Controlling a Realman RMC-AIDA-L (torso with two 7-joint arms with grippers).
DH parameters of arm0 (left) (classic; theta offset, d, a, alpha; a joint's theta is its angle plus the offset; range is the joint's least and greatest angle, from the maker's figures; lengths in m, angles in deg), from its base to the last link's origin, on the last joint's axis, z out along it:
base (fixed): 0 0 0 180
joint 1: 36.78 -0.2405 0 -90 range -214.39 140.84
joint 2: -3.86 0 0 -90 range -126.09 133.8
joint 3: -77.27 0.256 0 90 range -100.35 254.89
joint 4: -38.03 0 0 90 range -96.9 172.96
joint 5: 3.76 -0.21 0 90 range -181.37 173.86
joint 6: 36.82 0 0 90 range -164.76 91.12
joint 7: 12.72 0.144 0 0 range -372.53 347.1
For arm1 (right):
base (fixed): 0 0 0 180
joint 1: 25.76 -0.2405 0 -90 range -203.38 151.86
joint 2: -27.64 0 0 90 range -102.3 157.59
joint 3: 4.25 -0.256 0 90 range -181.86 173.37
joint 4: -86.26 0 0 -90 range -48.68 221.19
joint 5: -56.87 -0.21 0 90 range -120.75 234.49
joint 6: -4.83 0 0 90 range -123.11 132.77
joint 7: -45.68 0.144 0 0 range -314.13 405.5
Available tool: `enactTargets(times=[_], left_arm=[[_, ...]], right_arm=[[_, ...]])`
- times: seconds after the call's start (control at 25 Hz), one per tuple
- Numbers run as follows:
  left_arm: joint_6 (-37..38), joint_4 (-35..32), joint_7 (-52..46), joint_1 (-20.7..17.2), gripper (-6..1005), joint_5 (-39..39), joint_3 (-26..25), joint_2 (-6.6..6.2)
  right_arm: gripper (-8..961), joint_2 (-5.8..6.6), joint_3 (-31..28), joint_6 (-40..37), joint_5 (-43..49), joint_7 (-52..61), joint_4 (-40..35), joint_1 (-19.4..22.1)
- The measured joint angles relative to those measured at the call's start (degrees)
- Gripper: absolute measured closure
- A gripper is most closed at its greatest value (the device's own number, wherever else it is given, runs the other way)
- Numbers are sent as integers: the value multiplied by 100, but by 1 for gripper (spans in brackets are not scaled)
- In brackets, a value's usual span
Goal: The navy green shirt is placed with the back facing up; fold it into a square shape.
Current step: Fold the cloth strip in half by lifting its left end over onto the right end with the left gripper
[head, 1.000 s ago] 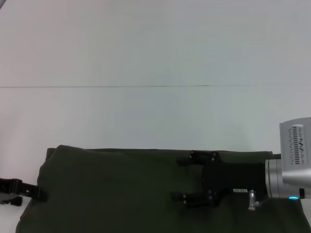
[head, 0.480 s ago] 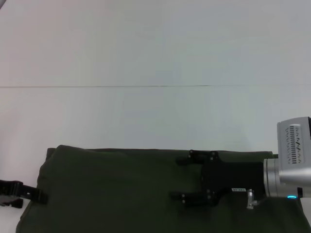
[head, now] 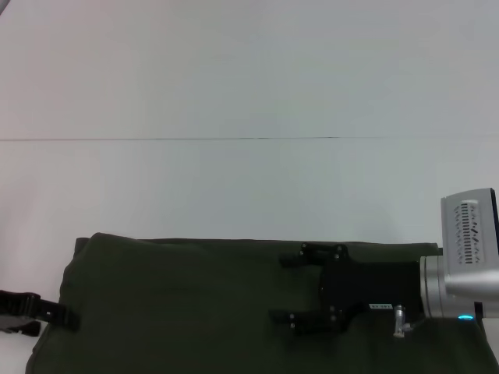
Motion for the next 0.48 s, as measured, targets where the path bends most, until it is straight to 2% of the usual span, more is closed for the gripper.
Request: enactTargets(times=[0.48], left_arm=[[32, 134, 9, 93, 91, 32, 1, 66]], right_arm=[[73, 0, 0, 6, 9, 11, 2, 20]])
